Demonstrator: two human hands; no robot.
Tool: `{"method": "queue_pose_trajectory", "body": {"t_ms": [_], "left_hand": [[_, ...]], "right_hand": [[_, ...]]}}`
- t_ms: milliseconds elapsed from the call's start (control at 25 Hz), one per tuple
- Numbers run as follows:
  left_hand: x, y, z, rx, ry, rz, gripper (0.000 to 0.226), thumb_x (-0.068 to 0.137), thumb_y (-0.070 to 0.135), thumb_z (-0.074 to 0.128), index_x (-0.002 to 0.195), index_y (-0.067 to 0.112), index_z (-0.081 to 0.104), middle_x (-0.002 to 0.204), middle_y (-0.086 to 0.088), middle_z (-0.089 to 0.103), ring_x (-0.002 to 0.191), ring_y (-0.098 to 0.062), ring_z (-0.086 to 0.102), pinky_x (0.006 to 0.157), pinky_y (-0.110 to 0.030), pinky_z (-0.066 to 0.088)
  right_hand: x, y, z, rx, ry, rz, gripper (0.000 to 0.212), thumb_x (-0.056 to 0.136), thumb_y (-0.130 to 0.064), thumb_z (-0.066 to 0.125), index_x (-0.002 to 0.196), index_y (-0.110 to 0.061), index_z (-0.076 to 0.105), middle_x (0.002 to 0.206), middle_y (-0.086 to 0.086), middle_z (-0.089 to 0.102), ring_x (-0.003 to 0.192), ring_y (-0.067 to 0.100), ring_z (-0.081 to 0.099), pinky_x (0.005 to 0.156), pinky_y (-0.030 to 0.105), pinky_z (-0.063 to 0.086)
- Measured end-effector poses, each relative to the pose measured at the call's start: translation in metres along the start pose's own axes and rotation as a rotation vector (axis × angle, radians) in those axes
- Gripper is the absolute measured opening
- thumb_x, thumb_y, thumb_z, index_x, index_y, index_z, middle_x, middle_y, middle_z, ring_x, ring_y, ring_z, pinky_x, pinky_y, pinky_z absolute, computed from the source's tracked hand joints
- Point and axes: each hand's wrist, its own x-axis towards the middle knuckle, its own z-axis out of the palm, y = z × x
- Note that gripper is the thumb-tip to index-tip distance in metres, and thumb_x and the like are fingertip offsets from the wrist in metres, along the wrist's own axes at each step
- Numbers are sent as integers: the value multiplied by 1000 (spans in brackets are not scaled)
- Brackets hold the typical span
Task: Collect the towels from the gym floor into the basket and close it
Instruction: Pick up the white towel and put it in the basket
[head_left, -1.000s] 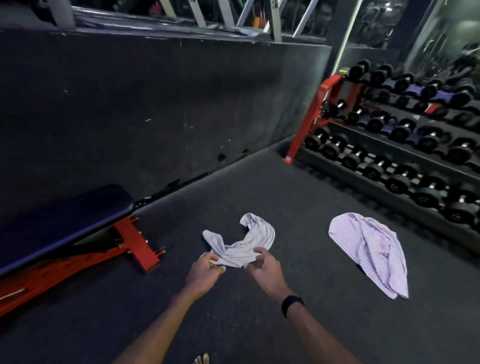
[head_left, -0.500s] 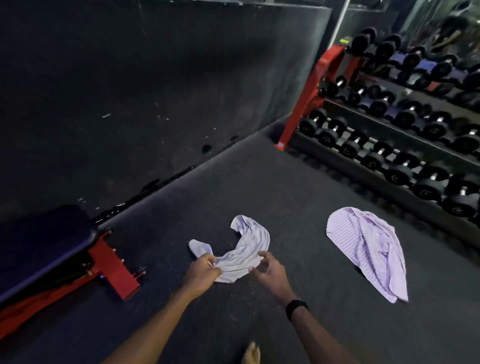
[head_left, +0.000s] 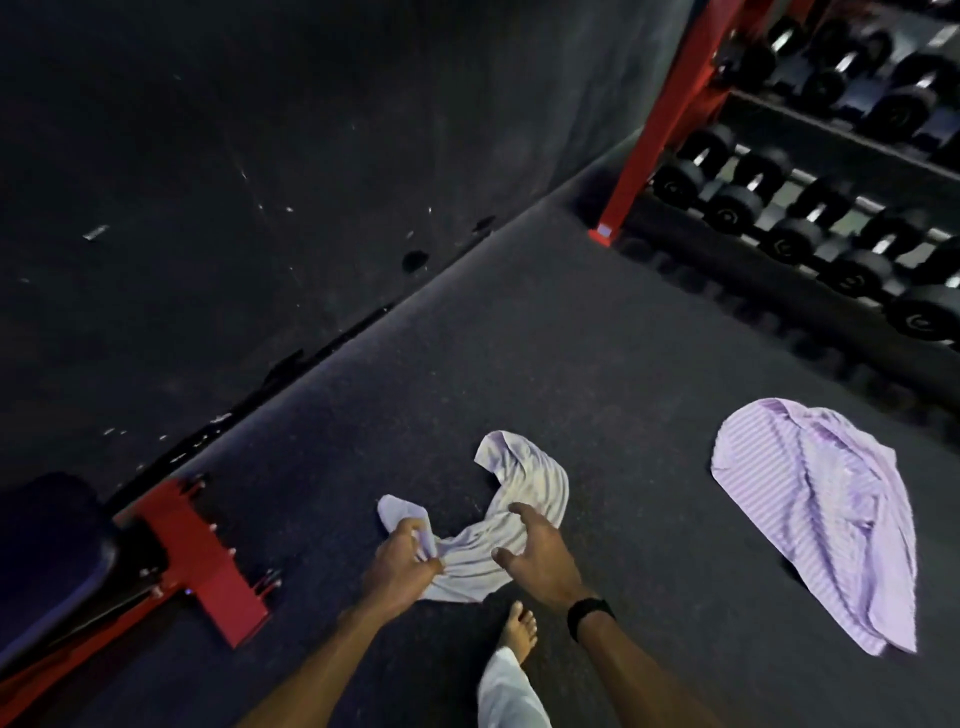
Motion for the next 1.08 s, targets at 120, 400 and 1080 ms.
{"method": "queue_pose_trajectory", "body": {"t_ms": [120, 400, 1080], "left_hand": [[55, 2, 9, -13, 7, -83, 59, 69, 27, 74, 122, 25, 47, 115, -3, 62, 107, -26, 60, 83, -33, 47], [294, -153, 134, 174, -44, -239, 71, 46, 54, 57, 114, 40, 44, 114, -2, 62, 109, -29, 60, 93, -43, 50], [385, -261, 216, 222, -223, -184, 92, 74, 19, 73, 147, 19, 18, 146, -10, 28, 135, -28, 31, 105, -29, 20]], "right_hand": [[54, 19, 2, -135, -85, 21, 83, 79, -41, 66, 150, -20, 29, 154, 4, 37, 140, 22, 36, 114, 34, 32], [235, 160, 129, -488, -307, 77, 100, 78, -47, 64, 155, -28, 3, 163, 10, 7, 149, 32, 12, 116, 50, 24], [386, 315, 305, -748, -360, 4, 47, 96, -16, 39, 143, -10, 36, 137, 18, 45, 116, 40, 54, 86, 44, 49]]}}
